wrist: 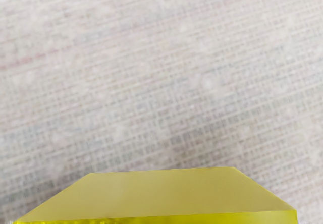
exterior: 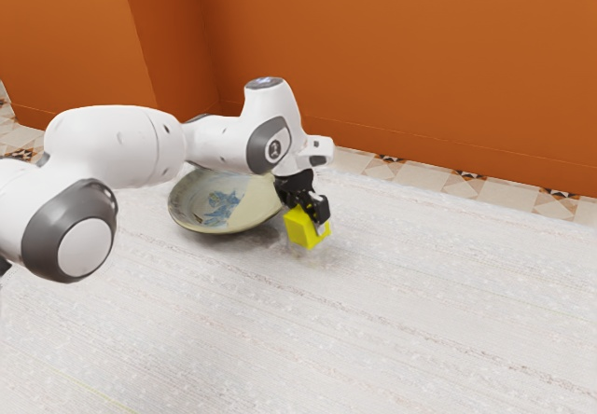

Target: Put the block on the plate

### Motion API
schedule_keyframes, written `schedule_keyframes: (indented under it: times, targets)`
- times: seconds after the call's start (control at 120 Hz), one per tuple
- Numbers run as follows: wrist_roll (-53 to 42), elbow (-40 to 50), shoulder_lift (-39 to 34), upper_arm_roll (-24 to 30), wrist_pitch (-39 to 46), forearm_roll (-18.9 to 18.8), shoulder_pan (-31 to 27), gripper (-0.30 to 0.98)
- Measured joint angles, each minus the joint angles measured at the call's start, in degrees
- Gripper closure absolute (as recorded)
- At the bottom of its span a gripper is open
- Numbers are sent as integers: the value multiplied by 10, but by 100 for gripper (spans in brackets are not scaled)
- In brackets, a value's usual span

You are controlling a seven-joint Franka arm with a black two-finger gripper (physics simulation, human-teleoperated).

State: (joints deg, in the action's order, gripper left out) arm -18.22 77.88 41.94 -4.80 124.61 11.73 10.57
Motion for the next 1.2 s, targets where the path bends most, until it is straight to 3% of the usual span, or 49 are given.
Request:
schedule_keyframes:
  times: [0.325, 0.508, 0.75, 0.967, 1.2]
  targets:
    - [3, 45, -111, -3, -4, -15, -68, 29]
    - [3, 47, -100, -3, -5, -18, -118, 28]
    - [2, 37, -39, -2, -5, -18, -142, 27]
    - [-2, 34, -48, 0, -6, -18, -146, 10]
    - [-5, 51, -140, 15, -28, -41, -135, 3]
